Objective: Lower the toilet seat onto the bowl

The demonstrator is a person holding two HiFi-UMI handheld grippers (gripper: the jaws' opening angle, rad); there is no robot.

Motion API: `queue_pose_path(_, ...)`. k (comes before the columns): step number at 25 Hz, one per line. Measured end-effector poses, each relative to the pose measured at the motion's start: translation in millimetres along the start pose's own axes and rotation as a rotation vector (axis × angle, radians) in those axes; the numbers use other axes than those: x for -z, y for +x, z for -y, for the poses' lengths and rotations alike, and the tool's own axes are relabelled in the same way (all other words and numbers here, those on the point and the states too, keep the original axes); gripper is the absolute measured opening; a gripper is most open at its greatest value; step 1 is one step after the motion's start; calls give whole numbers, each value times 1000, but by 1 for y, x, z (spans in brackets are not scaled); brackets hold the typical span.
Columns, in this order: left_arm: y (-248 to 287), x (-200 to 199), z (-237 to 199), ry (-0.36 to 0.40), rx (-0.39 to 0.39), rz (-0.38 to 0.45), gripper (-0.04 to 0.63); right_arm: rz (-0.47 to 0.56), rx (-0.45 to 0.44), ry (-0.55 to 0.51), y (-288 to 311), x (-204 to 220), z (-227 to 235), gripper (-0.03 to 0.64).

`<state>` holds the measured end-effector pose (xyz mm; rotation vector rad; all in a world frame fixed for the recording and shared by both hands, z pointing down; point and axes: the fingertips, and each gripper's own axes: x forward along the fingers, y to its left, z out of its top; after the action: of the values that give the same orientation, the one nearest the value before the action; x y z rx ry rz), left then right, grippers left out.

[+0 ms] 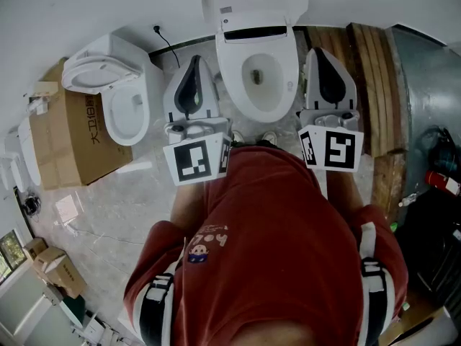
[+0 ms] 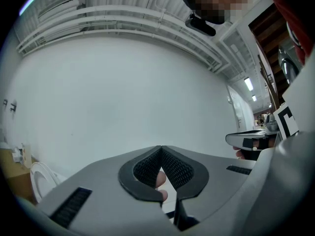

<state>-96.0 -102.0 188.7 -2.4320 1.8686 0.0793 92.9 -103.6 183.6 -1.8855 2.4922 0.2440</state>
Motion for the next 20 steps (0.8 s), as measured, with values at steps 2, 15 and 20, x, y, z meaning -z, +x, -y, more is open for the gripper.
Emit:
queue_pose_path(2,0,0,1,1,2,-2,9,-4,0,-3,0,0,0,11)
queue_pose_path(15,-11,6,-2,-9,-6,-21,9,-10,-5,-7,-13,4,-5,11)
queue_pose_path(20,-14,6,-2,-12,-4,-16,9,-13,-4,-16,-15,3,-7,11)
